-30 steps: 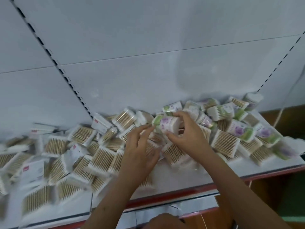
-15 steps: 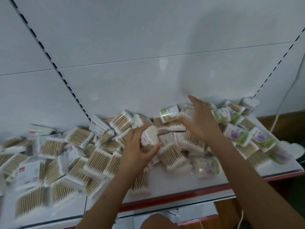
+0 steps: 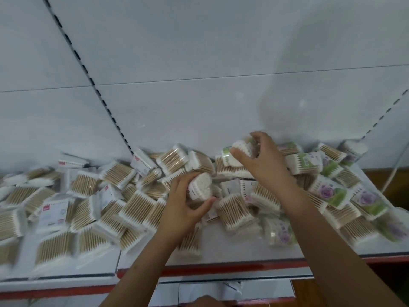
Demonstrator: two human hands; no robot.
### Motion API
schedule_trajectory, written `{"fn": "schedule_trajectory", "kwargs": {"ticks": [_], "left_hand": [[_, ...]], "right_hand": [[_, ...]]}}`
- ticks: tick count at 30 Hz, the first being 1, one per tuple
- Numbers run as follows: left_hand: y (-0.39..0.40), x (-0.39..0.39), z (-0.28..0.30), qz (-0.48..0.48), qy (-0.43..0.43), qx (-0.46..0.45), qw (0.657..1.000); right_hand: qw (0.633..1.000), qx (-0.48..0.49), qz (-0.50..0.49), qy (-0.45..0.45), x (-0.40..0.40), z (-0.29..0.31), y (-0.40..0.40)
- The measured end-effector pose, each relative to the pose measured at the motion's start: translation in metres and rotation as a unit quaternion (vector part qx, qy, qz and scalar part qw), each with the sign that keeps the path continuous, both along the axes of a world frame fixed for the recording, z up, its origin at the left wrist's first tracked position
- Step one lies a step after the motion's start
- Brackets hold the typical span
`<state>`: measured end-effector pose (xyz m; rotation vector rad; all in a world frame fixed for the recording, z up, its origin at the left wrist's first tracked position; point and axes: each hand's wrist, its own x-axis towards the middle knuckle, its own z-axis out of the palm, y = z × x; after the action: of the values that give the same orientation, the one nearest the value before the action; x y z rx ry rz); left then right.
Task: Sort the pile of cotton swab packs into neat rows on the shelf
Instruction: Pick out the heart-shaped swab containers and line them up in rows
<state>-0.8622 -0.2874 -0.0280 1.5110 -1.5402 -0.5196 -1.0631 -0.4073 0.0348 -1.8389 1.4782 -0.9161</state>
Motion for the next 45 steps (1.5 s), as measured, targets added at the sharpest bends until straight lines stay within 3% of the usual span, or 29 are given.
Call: {"fn": "schedule_trajectory", "kwargs": {"ticks": [8,14,30,39,45], "left_hand": [[0.046,0.034,0.012,0.092,-0.021,-0.017,0.995],[0.111,0.109,0.009,0.163,0.01,-0.024,0.986],[0.336,0.423,-0.002,0.416,0.02,-0.042,0.908],[0.372,0.571,-0.027,0.484,0.057,-0.011,0.873],[0.376,0.708,-0.018,0.508,0.035,0.035,0.86]], "right_hand": [[0.978,0.065,0.141,-0.136,0.093,-0.004,0.027],[0.955,0.12,0.189,-0.197,0.194,0.002,0.076],[0.88,0.193,0.38,-0.212,0.556,0.021,0.288],[0.837,0.256,0.442,-0.196,0.743,-0.008,0.316],[0.836,0.276,0.442,-0.172,0.876,-0.03,0.324]]}}
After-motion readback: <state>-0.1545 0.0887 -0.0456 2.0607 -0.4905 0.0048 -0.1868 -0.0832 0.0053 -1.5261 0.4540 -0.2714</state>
